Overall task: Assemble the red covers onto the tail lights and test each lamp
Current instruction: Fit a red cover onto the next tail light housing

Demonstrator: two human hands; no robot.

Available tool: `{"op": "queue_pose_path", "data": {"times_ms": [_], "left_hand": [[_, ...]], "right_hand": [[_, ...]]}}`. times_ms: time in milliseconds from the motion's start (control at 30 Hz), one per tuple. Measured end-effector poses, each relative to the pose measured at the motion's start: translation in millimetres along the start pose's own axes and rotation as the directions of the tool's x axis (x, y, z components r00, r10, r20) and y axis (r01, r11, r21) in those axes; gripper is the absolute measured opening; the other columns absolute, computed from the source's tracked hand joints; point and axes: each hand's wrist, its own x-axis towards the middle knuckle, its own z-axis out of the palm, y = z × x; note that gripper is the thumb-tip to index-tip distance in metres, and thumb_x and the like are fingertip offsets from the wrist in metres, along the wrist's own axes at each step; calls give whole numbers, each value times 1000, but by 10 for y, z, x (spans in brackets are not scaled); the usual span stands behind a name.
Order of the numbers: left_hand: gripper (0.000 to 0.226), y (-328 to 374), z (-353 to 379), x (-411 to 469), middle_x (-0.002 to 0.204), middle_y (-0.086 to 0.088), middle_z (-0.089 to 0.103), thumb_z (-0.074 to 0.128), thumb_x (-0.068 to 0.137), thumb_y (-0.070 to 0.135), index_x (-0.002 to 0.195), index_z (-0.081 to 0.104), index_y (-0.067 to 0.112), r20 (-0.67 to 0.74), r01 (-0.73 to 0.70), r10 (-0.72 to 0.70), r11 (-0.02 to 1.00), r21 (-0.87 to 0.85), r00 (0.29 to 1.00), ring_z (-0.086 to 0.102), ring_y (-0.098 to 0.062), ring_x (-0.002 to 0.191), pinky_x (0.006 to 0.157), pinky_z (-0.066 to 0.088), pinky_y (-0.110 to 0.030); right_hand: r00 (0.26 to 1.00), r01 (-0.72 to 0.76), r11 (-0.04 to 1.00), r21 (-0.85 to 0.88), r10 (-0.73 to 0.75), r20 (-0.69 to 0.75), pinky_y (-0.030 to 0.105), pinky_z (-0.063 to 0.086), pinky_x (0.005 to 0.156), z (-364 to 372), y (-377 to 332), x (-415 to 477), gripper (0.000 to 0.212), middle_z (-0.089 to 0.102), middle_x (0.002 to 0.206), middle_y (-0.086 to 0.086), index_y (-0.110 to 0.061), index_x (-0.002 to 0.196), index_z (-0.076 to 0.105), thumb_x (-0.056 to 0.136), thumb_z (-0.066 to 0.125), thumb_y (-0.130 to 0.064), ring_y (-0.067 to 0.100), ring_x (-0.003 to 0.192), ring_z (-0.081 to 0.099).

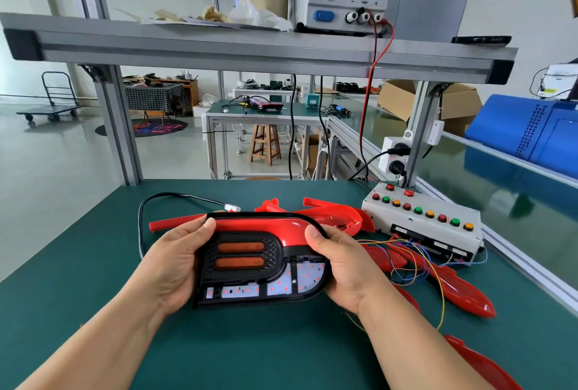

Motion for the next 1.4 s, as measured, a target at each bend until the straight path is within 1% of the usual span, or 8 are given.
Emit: {"op": "queue_pose_path", "data": {"times_ms": [300, 500, 667, 833, 967, 1067, 1200, 1400], "left_hand": [[29, -69, -67, 37, 102, -31, 68, 50, 96, 18, 96, 73, 1, -127, 5, 1, 999, 46, 992, 68, -48, 87, 64, 57, -55], [27, -61, -96, 62, 100, -29, 70, 49, 98, 18, 110, 66, 1, -182, -14, 30, 996, 91, 983, 71, -43, 82, 59, 57, -50], [23, -69, -91, 85, 96, -23, 72, 47, 100, 16, 109, 66, 5, -205, -28, 58, 989, 146, 977, 72, -37, 78, 57, 58, -44], [29, -79, -103, 85, 100, -20, 73, 39, 103, 10, 110, 68, 10, -189, -29, 78, 968, 251, 979, 72, -37, 87, 63, 60, -43], [30, -78, -118, 102, 100, -17, 73, 39, 103, 8, 108, 68, 12, -196, -30, 92, 954, 298, 976, 72, -35, 89, 67, 60, -41], [28, -95, -165, 133, 108, -13, 72, 42, 102, 10, 121, 63, 12, -198, -25, 104, 930, 366, 975, 70, -31, 96, 81, 58, -43], [48, -33, -198, 81, 141, 2, 51, 51, 99, 20, 146, 41, 20, -228, -49, 361, 619, 784, 904, 49, -15, 126, 109, 32, -29], [43, 98, 90, -212, 123, 26, 53, 62, 93, 19, 131, 56, 38, 399, -538, 577, 86, 838, 713, 50, 16, 107, 89, 30, 4]], "right_hand": [[1000, -12, 961, -277, 10, -10, 38, 56, 87, 46, -62, -67, 41, 74, 103, 17, -5, 97, 73, 80, 68, -42, 29, 97, 70], [932, -52, 446, -894, -300, -204, 41, 60, 78, -267, -653, -313, 25, 73, 66, 1, -17, 70, 70, 89, 69, -32, 13, 64, 72], [944, -330, -94, -939, -45, -328, 26, 49, 60, -379, -883, -513, 29, 74, 82, 10, -9, 82, 75, 86, 69, -38, 21, 64, 63], [931, -297, -196, -934, 157, -329, 28, 51, 89, -338, -815, -581, 42, 66, 105, -8, -25, 104, 68, 73, 78, -51, 11, 96, 62], [913, -284, -345, -895, 186, -362, 28, 45, 73, -311, -664, -493, 50, 54, 102, -9, -26, 109, 57, 70, 76, -51, 12, 92, 54], [945, -294, -339, -894, 37, -325, 26, 39, 58, -304, -548, -370, 3, 55, 79, -4, -21, 80, 59, 80, 59, -24, 16, 74, 55], [951, -306, -202, -931, -13, -309, 30, 45, 63, -407, -528, -320, 21, 56, 68, 1, -18, 66, 57, 83, 48, -10, 21, 65, 54], [975, 103, 270, -957, -220, 43, 4, 37, 72, -257, -616, -404, 28, 64, 85, -36, -39, 76, 67, 95, 60, -20, -16, 85, 56]]}}
